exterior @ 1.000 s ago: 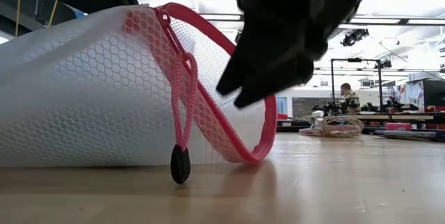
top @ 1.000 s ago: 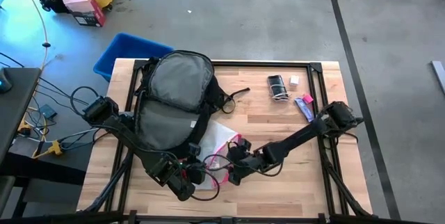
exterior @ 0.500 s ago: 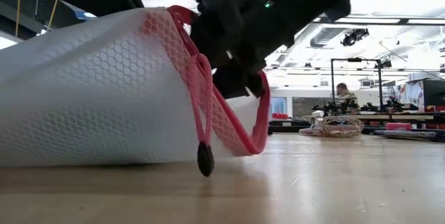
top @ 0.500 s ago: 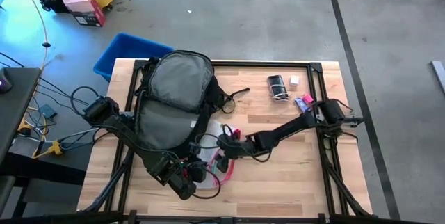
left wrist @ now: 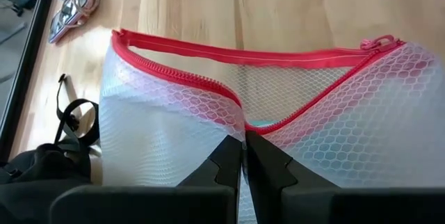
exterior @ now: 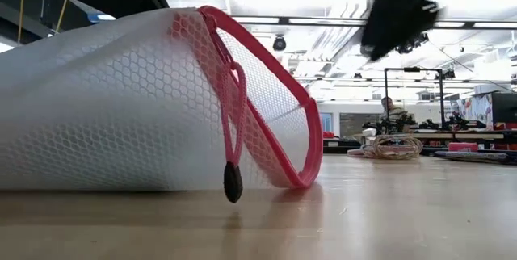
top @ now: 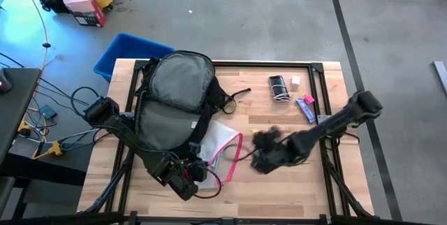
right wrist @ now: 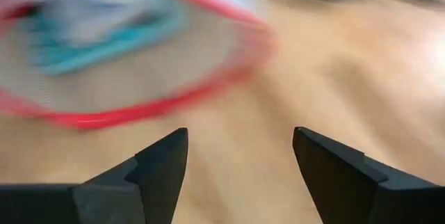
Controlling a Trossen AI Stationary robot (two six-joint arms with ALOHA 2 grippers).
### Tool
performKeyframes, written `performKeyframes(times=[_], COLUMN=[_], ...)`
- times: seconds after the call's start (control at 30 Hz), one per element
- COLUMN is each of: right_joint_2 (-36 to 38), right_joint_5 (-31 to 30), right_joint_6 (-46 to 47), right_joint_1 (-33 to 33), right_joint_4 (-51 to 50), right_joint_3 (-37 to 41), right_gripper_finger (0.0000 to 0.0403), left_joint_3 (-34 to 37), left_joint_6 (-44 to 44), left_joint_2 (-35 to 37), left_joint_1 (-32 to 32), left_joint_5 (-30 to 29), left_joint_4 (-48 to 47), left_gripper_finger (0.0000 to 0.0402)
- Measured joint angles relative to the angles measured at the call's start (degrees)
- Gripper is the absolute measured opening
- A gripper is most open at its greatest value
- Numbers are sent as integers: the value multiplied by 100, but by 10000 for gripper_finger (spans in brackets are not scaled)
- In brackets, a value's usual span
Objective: Unpack backpack
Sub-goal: Put the purple chocolate bar into the pink zip bag
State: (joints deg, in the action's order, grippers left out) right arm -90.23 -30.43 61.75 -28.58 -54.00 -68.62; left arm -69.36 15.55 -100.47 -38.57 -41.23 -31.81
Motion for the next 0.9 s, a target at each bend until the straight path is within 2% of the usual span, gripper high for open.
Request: performKeyframes(times=[0.07,0.13,0.23,0.4,0.6,0.73,0.9], right_joint_2=[243,338,347,316,323,321,318], right_joint_5=[-90,71,444,582,1157,1736,1878], right_joint_6=[1246,2089,2251,1004,-173,-555,-632], right_joint_1=[156,465,1124,2520,3973,4533,4897], right_joint_4=[-1381,-2491,-3362,-3465,-3286,-2899,-2518], right_joint_3=[2,7,13,13,198,880,1857], right_gripper_finger=[247,247,247,247,247,247,247], left_joint_3=[-2,-2,-2,-2,-2,-2,-2], left_joint_6=[39,50,63,101,191,234,234], left_joint_2=[0,0,0,0,0,0,0], left_joint_1=[21,30,29,31,7,-18,-20], left_joint_5=[0,2,2,26,63,80,154], left_joint_4=[0,0,7,13,0,-4,3], left_gripper_finger=[0,0,0,0,0,0,0])
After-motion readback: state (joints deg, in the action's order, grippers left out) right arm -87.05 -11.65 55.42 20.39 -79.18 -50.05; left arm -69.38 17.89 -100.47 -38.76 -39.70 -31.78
